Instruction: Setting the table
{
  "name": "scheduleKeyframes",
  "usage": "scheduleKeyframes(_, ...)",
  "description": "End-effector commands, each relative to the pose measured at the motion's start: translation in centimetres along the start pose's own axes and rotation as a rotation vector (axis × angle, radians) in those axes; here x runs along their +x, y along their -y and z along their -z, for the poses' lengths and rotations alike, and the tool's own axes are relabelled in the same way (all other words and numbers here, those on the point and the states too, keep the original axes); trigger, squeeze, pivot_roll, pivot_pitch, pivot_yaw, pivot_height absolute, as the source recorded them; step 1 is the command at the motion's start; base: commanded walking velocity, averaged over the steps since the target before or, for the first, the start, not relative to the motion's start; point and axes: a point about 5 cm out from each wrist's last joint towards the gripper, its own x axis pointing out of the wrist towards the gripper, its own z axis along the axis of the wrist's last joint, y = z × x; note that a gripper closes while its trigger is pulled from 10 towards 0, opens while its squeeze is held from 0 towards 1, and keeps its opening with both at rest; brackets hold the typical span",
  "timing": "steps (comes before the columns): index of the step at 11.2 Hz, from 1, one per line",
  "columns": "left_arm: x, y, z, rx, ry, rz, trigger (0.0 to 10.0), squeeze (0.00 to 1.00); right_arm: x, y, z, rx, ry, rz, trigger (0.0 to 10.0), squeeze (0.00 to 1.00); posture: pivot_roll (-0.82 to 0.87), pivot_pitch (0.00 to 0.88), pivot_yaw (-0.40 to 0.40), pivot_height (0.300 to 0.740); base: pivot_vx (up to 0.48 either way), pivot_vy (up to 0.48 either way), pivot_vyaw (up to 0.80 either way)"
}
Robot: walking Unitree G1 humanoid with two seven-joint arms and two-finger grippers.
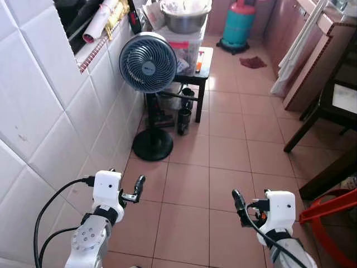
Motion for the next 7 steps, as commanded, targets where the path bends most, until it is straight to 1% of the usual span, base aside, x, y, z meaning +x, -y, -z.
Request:
scheduleKeyframes(1,0.25,0.01,-0.50,-0.006,0.015,0.010,10.0,0.00,-0.17,0.41,-0.22,0.012,0.001,0.017,10.0,0.00,0.07,0.012,-0.027,0.740,0.000,0.000,0.00)
scheduleKeyframes(2,0.42,0.00,-0.88,0.001,0.036,0.010,10.0,0.00,-0.06,0.85,-0.27,0.001,0.000,0.040,10.0,0.00,0.07,0.008,-0.027,0.740,0.000,0.000,0.00)
scheduleKeyframes(3,0.54,0.13,-1.20,-0.052,0.074,0.030,10.0,0.00,0.07,1.16,-0.27,-0.023,-0.005,0.060,10.0,0.00,0.07,0.001,-0.029,0.740,0.000,0.000,0.00)
scheduleKeyframes(4,0.59,0.05,-1.20,-0.041,0.065,0.021,10.0,0.00,0.22,1.31,-0.40,-0.084,0.002,0.084,10.0,0.00,0.07,0.000,-0.032,0.740,0.000,0.000,0.00)
scheduleKeyframes(5,0.61,0.09,-1.23,-0.052,0.079,0.028,10.0,0.00,0.41,1.11,-0.46,-0.121,0.016,0.066,10.0,0.00,0.07,0.000,-0.033,0.740,0.000,0.000,0.00)
scheduleKeyframes(6,0.51,0.25,-1.17,-0.059,0.083,0.039,10.0,0.00,0.39,0.78,-0.55,-0.062,0.033,0.041,10.0,0.00,0.07,0.000,-0.030,0.740,0.000,0.000,0.00)
scheduleKeyframes(7,0.52,0.28,-1.35,-0.015,0.101,0.027,10.0,0.00,0.52,0.94,-1.11,-0.086,0.085,0.079,10.0,0.00,0.07,0.000,-0.035,0.740,0.000,0.000,0.00)
